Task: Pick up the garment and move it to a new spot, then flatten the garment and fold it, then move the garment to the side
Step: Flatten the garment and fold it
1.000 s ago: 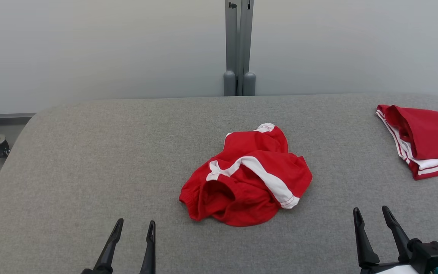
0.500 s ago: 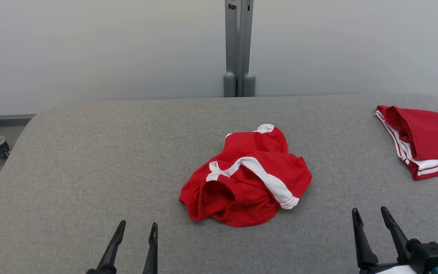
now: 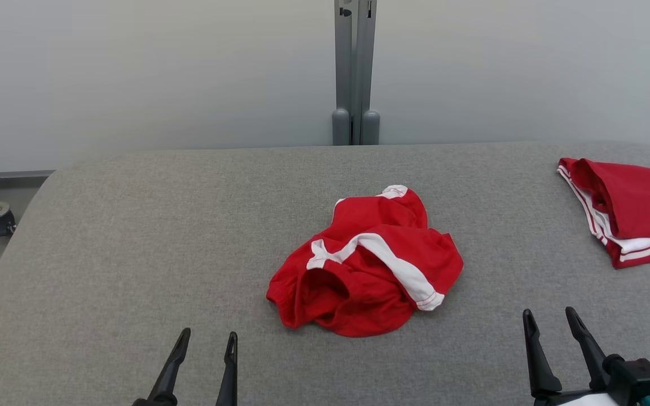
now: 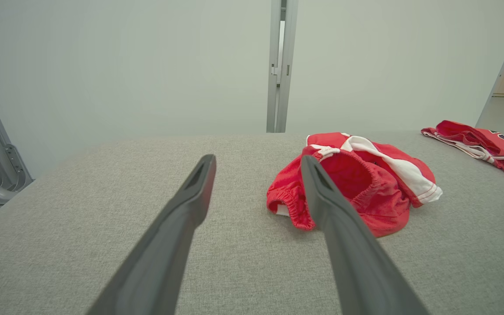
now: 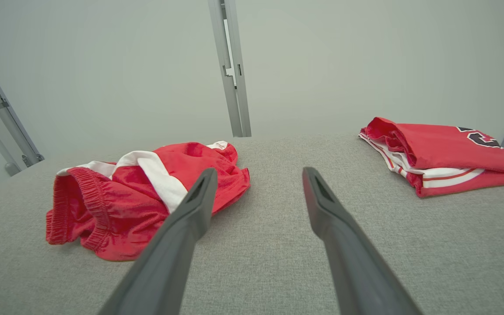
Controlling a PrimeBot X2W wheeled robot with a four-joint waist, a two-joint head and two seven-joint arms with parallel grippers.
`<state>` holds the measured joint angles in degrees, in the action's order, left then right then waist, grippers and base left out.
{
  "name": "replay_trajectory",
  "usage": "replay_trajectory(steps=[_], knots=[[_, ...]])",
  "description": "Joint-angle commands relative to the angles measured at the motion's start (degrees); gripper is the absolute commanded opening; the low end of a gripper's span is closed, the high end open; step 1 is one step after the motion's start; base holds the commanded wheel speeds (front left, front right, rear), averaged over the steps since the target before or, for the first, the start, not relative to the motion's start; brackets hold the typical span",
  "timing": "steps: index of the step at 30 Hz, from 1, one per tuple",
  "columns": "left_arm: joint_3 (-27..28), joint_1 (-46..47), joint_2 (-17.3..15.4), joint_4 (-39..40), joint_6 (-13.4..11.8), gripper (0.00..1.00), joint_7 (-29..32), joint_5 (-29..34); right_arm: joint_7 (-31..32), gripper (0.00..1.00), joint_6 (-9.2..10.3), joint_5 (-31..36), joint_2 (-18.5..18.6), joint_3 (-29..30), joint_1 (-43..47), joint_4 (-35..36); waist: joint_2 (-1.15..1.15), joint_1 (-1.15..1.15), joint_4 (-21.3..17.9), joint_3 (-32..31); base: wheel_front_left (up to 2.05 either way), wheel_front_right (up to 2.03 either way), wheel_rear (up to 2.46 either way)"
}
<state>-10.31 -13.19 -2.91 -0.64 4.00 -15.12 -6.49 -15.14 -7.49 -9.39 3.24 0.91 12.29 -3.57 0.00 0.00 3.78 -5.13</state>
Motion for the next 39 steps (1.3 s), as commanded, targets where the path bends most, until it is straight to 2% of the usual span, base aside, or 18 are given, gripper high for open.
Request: replay_trajectory(steps=[1, 14, 18, 25, 27, 32, 36, 39], knots=[[0.0, 0.9, 0.0, -0.2, -0.4, 1.0, 0.0, 0.2, 0.0, 1.0, 0.0, 0.3, 0.0, 0.1, -0.3, 0.0, 0.0, 0.0, 0.1, 0.0, 0.0, 0.0, 0.0], [-0.2, 1.0, 0.0, -0.6, 0.0, 1.0, 0.0, 0.8, 0.0, 1.0, 0.0, 0.6, 0.1, 0.2, -0.2, -0.2, 0.0, 0.0, 0.4, 0.0, 0.0, 0.0, 0.0], [-1.2, 1.4, 0.0, 0.0, 0.6, 1.0, 0.0, -1.0, 0.0, 1.0, 0.0, 0.8, 0.2, 0.3, -0.1, -0.2, 0.0, 0.0, 0.5, 0.3, 0.0, 0.0, 0.0], [-6.3, 3.6, 0.0, -1.3, 2.9, 1.0, 0.0, -10.4, 0.0, 1.0, 0.0, 1.2, 0.6, -0.1, -0.5, -0.1, 0.0, 0.0, 0.8, 1.9, 0.0, 0.0, 0.0], [-8.7, 4.6, -0.1, -2.9, 3.2, 1.0, 0.0, -14.5, 0.0, 1.0, 0.0, 1.3, 0.8, -0.4, -0.9, -0.2, 0.0, 0.0, 0.7, 2.5, 0.0, 0.0, 0.0], [-16.4, 8.6, 0.0, -7.1, 3.5, 1.0, 0.0, -29.8, 0.0, 1.0, 0.0, 1.6, 1.4, -1.4, -1.6, -0.1, 0.0, 0.0, -0.3, 4.4, 0.0, 0.0, 0.0], [-22.6, 13.3, -0.1, -10.4, 3.5, 1.0, 0.0, -37.9, 0.0, 1.0, 0.0, 1.5, 2.0, -1.8, -2.3, -0.2, 0.0, 0.0, -1.0, 6.3, 0.0, 0.0, 0.0], [-24.1, 17.1, -0.1, -12.5, 3.5, 1.0, 0.0, -43.7, 0.0, 1.0, 0.0, 1.7, 2.4, -2.0, -3.4, 0.1, 0.0, 0.0, -1.7, 8.5, 0.0, 0.0, 0.0]])
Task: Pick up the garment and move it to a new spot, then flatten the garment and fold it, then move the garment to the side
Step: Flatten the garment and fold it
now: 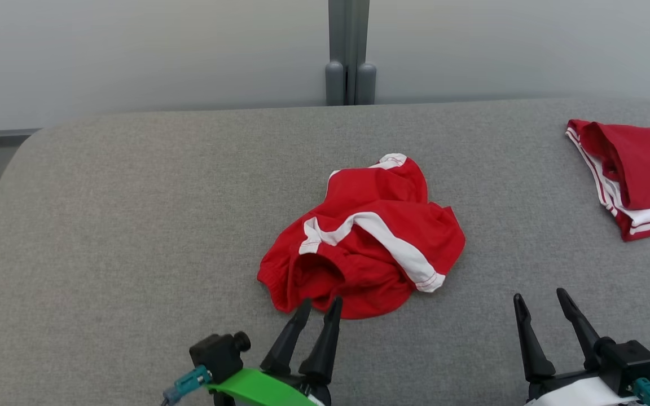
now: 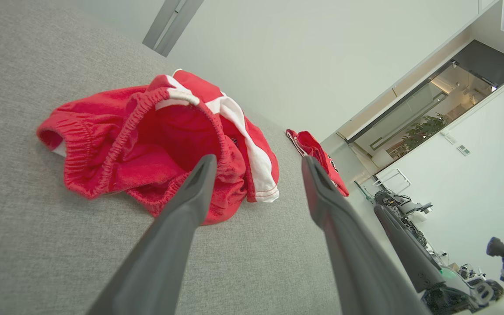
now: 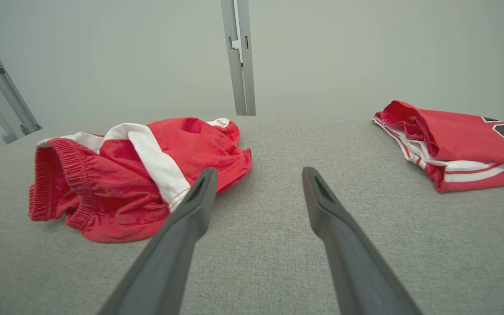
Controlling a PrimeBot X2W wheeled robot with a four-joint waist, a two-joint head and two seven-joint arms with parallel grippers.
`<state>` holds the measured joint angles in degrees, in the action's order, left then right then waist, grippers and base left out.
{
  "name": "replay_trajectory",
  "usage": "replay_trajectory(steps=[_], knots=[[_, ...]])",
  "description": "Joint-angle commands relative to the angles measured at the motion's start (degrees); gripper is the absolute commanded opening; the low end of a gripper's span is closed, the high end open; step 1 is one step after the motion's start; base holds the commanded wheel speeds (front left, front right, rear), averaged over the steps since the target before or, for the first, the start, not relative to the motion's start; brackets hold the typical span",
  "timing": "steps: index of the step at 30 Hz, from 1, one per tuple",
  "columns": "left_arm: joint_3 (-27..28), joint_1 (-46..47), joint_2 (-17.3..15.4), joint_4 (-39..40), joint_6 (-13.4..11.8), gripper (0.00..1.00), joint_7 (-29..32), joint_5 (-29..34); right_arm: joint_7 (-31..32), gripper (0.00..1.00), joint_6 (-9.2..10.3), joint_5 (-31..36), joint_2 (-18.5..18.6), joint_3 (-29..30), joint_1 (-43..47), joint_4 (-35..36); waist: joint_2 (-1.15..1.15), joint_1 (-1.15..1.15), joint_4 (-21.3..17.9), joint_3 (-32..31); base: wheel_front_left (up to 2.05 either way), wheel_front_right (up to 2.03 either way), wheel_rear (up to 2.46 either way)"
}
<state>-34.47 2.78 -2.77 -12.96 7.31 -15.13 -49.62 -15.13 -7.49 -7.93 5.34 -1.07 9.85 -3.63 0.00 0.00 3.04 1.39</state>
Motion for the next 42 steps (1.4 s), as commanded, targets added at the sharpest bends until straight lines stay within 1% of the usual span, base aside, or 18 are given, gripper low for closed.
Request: replay_trajectory(steps=[1, 7, 12, 14, 20, 25, 30, 31, 32, 33, 34, 37, 42], knots=[[0.0, 2.7, -0.2, -1.0, 0.2, 1.0, 0.0, -2.7, 0.0, 1.0, 0.0, 0.3, 0.3, 0.0, -1.5, 0.3, 0.0, 0.0, -1.2, 2.9, 0.0, 0.0, 0.0], [-2.0, 10.7, -0.2, -3.3, 0.3, 1.0, 0.3, -12.1, 0.0, 1.0, 0.0, 0.7, 0.5, -0.1, -4.1, 0.5, 0.0, 0.0, -2.4, 7.8, 0.0, 0.0, 0.0], [-2.4, 15.1, -0.4, -6.1, 0.3, 1.0, 0.7, -15.3, 0.0, 1.0, 0.0, 1.1, 0.4, -0.3, -5.8, 0.6, 0.0, 0.0, -3.1, 10.2, 0.0, 0.0, 0.0], [-1.7, 16.2, -0.5, -7.4, 0.3, 1.0, 0.5, -16.0, 0.0, 1.0, 0.0, 1.1, 0.5, -0.3, -6.3, 0.5, 0.0, 0.0, -3.5, 10.8, 0.0, 0.0, 0.0], [1.3, 16.0, -0.3, -9.3, 0.3, 1.0, 0.1, -19.5, 0.0, 1.0, 0.0, 1.2, 0.3, -0.2, -6.9, 0.5, 0.0, 0.0, -3.7, 11.4, 0.0, 0.0, 0.0], [3.0, 15.3, -0.3, -8.8, 0.3, 1.0, 0.0, -22.5, 0.0, 1.0, 0.0, 1.3, 0.1, -0.3, -7.0, 0.1, 0.0, 0.0, -3.7, 11.4, 0.0, 0.0, 0.0], [5.0, 14.2, -0.3, -7.9, 0.3, 1.0, 0.0, -23.5, 0.0, 1.0, 0.0, 1.4, -0.1, -0.7, -7.1, 0.1, 0.0, 0.0, -4.0, 11.3, 0.0, 0.0, 0.0], [5.3, 14.0, -0.3, -7.8, 0.3, 0.78, 0.0, -23.4, 0.0, 1.0, 0.0, 1.3, -0.1, -0.7, -7.1, 0.1, 0.0, 0.0, -4.0, 11.3, 0.0, 0.0, 0.0], [5.5, 14.0, -0.3, -7.7, 0.3, 0.44, 0.0, -23.1, 0.0, 1.0, 0.0, 1.2, 0.0, -0.7, -7.1, 0.1, 0.0, 0.0, -4.0, 11.3, 0.0, 0.0, 0.0], [5.6, 13.9, -0.2, -7.7, 0.3, 0.19, 0.0, -22.8, 0.0, 1.0, 0.0, 1.1, 0.0, -0.7, -7.1, 0.1, 0.0, 0.0, -4.1, 11.3, 0.0, 0.0, 0.0], [5.3, 13.9, -0.2, -7.8, 0.3, 0.0, 0.0, -22.3, 0.0, 1.0, 0.0, 1.0, 0.1, -0.7, -7.1, 0.0, 0.0, 0.0, -4.1, 11.3, 0.0, 0.0, 0.0], [4.8, 14.4, -0.3, -8.0, 0.3, 0.0, 0.0, -21.3, 0.0, 1.0, 0.0, 0.8, 0.2, -0.7, -7.3, 0.0, 0.0, 0.0, -4.2, 11.3, 0.0, 0.0, 0.0], [5.3, 15.1, -0.4, -7.5, 0.3, 0.0, 0.0, -17.0, 0.0, 1.0, 0.0, 0.4, 0.0, -1.4, -7.9, 0.4, 0.0, 0.0, -4.5, 11.4, 0.0, 0.0, 0.0]])
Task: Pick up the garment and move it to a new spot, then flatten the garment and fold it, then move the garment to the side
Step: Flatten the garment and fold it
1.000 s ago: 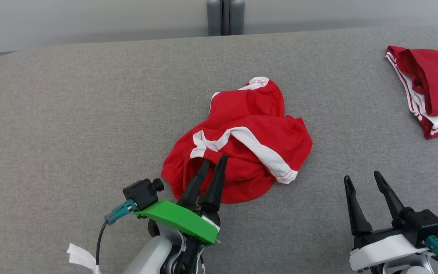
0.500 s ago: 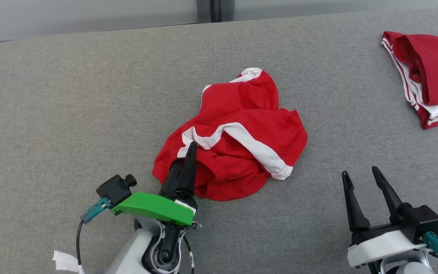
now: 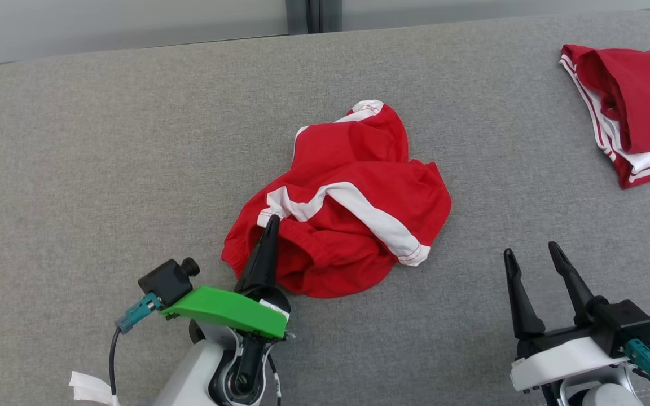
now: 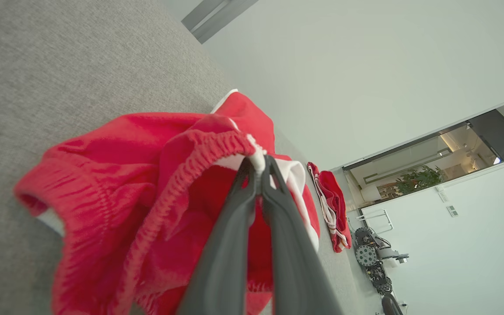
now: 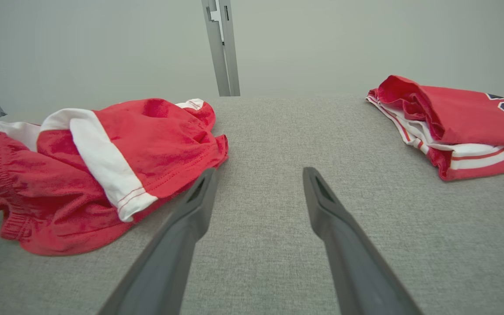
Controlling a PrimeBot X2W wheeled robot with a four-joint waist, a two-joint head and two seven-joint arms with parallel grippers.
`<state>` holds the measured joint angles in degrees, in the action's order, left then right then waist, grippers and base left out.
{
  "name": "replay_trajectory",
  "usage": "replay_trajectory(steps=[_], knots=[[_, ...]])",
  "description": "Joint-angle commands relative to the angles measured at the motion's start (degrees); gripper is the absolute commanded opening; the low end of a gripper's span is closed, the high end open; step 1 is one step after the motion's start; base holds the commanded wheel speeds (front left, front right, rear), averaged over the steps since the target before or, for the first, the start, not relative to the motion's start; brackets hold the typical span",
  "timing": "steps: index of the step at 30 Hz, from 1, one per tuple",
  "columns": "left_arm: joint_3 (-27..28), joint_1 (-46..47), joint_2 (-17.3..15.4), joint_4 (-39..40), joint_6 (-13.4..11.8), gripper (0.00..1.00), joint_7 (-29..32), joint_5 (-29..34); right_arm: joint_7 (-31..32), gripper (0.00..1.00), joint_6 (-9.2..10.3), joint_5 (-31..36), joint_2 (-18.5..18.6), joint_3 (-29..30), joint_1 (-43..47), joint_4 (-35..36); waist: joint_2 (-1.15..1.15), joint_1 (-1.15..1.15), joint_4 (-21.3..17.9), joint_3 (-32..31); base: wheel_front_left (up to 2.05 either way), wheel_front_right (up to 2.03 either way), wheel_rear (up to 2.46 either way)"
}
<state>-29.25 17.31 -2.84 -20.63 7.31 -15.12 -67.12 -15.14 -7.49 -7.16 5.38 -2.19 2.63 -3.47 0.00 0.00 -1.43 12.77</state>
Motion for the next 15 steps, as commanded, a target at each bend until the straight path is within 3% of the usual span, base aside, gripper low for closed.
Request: replay_trajectory(steps=[1, 11, 15], knots=[[0.3, 0.5, -0.5, 0.3, 0.3, 0.0, 0.0, 1.2, 0.0, 1.0, 0.0, -0.8, -0.2, -0.8, -0.7, 0.4, 0.0, 0.0, -0.1, 0.0, 0.0, 0.0, 0.0], [0.2, -1.1, -1.5, 0.8, 0.3, 0.0, 0.0, 5.1, 0.0, 1.0, 0.0, -24.7, 2.5, -15.5, -4.4, -4.5, 0.0, 0.0, 3.7, 1.0, 0.0, 0.0, 0.0], [-0.6, -0.1, -1.2, 0.8, 0.3, 0.0, 0.0, 5.0, 0.0, 1.0, 0.0, -31.5, 3.8, -18.8, -6.4, -7.2, 0.0, 0.0, 5.3, 1.2, 0.0, 0.0, 0.0]])
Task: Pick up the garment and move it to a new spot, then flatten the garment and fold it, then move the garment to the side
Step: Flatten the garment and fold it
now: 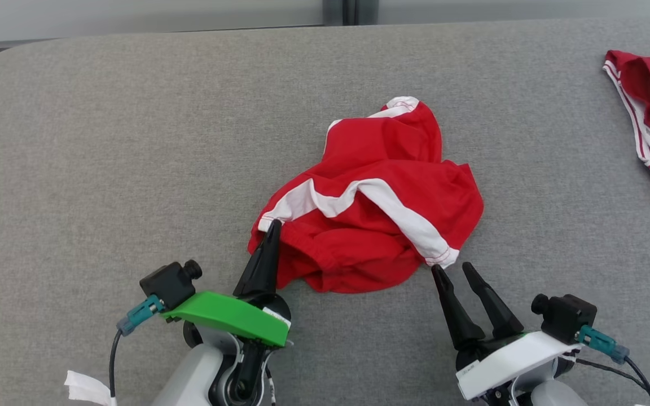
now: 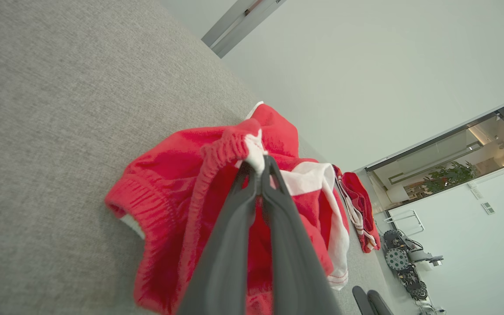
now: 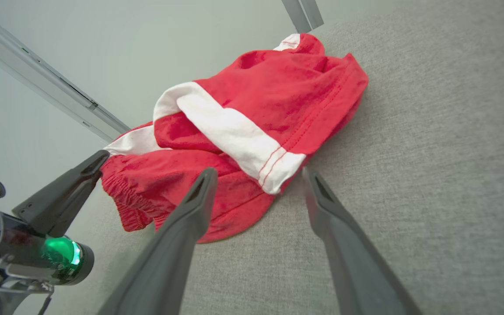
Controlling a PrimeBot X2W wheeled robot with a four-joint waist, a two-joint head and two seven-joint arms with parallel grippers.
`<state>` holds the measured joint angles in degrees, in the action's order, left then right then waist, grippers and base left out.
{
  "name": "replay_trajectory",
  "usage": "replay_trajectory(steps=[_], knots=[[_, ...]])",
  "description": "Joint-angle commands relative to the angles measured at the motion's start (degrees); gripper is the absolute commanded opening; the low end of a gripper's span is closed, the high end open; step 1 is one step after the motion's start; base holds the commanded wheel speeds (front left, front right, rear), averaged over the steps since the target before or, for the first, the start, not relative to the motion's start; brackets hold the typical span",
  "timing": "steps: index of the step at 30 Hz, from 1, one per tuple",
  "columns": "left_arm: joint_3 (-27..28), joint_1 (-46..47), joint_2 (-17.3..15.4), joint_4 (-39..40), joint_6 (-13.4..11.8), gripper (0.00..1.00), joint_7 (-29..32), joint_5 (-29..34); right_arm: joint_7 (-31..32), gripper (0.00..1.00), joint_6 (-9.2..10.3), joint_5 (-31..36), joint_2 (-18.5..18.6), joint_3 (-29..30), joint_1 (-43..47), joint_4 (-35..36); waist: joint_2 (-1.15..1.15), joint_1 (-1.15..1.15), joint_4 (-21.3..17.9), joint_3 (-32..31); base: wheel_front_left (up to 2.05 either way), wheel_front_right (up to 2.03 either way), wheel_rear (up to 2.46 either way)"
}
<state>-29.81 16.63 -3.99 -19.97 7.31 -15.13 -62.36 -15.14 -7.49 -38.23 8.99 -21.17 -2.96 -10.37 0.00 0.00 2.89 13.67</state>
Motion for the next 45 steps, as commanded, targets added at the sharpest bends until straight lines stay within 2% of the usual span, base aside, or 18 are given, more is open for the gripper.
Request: replay_trajectory(steps=[1, 6, 8, 9, 10, 11, 14, 18, 21, 24, 28, 32, 35, 38, 40, 42, 45], knots=[[-0.2, 0.7, 0.0, 0.0, 0.3, 0.0, 0.0, 0.3, 0.0, 1.0, 0.0, -1.5, 0.4, 0.0, -1.1, -1.3, 0.0, 0.0, 1.3, 0.3, 0.0, 0.0, 0.0], [-0.6, 1.0, 0.3, 0.1, 0.3, 0.0, 0.0, 0.4, 0.0, 1.0, 0.0, -4.2, 0.0, -0.1, -3.0, -4.0, 0.0, 0.0, 1.9, 0.6, 0.0, 0.0, 0.0], [-0.6, 1.1, 0.3, 0.2, 0.3, 0.0, 0.0, 0.5, 0.0, 0.66, 0.0, -5.5, -0.6, -0.2, -3.5, -4.9, 0.0, 0.0, 1.8, 1.0, 0.0, 0.0, 0.0], [-0.7, 1.1, 0.2, 0.2, 0.3, 0.0, 0.0, 0.6, 0.0, 0.45, 0.0, -5.7, -0.7, -0.4, -4.2, -5.1, 0.0, 0.0, 1.7, 1.2, 0.0, 0.0, 0.0], [-0.6, 1.2, 0.1, 0.2, 0.3, 0.0, 0.0, 0.7, 0.0, 0.39, 0.0, -5.7, -0.7, -0.5, -4.8, -5.1, 0.0, 0.0, 1.6, 1.5, 0.0, 0.0, 0.0], [-0.9, 1.4, -0.1, 0.2, 0.3, 0.0, 0.0, 0.9, 0.0, 0.0, 0.0, -5.2, -0.8, -0.5, -5.4, -4.8, 0.0, 0.0, 1.5, 1.7, 0.0, 0.0, 0.0], [-1.4, 2.0, -0.7, 0.1, 0.3, 0.0, 0.0, 1.8, 0.0, 0.0, 0.0, -3.9, -0.7, -0.6, -6.1, -3.8, 0.0, 0.0, 1.3, 2.4, 0.0, 0.0, 0.0], [-0.7, 3.5, -2.8, 0.9, 0.3, 0.0, 0.0, 5.5, 0.0, 0.0, 0.0, -1.0, -0.3, 3.7, -7.2, 0.0, 0.0, 0.0, 0.5, 3.5, 0.0, 0.0, 0.0], [-0.5, 6.6, -5.2, 2.1, 0.3, 0.0, 0.0, 9.2, 0.0, 0.0, 0.0, 1.4, 1.6, 7.2, -9.1, 3.5, 0.0, 0.0, -0.3, 5.0, 0.0, 0.0, 0.0], [-1.7, 11.4, -9.1, 4.1, 0.3, 0.0, 1.3, 11.6, 0.0, 0.0, 0.0, 3.1, 4.8, 9.0, -12.9, 5.6, 0.0, 0.0, -1.5, 6.5, 0.0, 0.0, 0.0], [-5.5, 22.0, -14.6, 9.1, 0.3, 0.0, 6.1, 14.1, 0.0, 0.0, 0.0, 2.3, 10.5, 10.4, -20.7, 7.6, 0.0, 0.0, -2.7, 9.9, 0.0, 0.0, 0.0], [-10.9, 37.1, -19.3, 12.9, 0.2, 0.0, 11.8, 14.6, 0.0, 0.0, 0.0, 1.7, 17.7, 7.4, -32.6, 7.7, 0.0, 0.0, -4.1, 13.7, 0.0, 0.0, 0.0], [-14.4, 49.8, -21.6, 12.4, 0.2, 0.0, 13.3, 14.2, 0.0, 0.0, 0.0, 2.2, 22.2, 5.3, -43.9, 6.2, 0.0, 0.0, -5.7, 16.7, 0.0, 0.0, 0.0], [-17.2, 60.8, -21.9, 10.1, 0.2, 0.0, 11.2, 13.7, 0.0, 0.0, 0.0, 2.7, 24.3, 5.8, -53.6, 4.1, 0.0, 0.0, -6.8, 18.6, 0.0, 0.0, 0.0], [-19.4, 68.0, -21.9, 8.1, 0.2, 0.0, 7.5, 14.6, 0.0, 0.0, 0.0, 3.3, 25.6, 6.6, -59.8, 3.1, 0.0, 0.0, -7.3, 19.7, 0.0, 0.0, 0.0], [-21.2, 72.7, -21.7, 6.1, 0.2, 0.0, 3.3, 15.4, 0.0, 0.0, 0.0, 4.1, 26.8, 7.0, -63.6, 2.5, 0.0, 0.0, -7.6, 20.3, 0.0, 0.0, 0.0], [-22.6, 76.5, -22.3, 4.6, 0.1, 0.0, 0.3, 17.2, 0.0, 0.0, 0.0, 4.8, 28.5, 7.6, -66.0, 2.4, 0.0, 0.0, -8.0, 20.7, 0.0, 0.0, 0.0]])
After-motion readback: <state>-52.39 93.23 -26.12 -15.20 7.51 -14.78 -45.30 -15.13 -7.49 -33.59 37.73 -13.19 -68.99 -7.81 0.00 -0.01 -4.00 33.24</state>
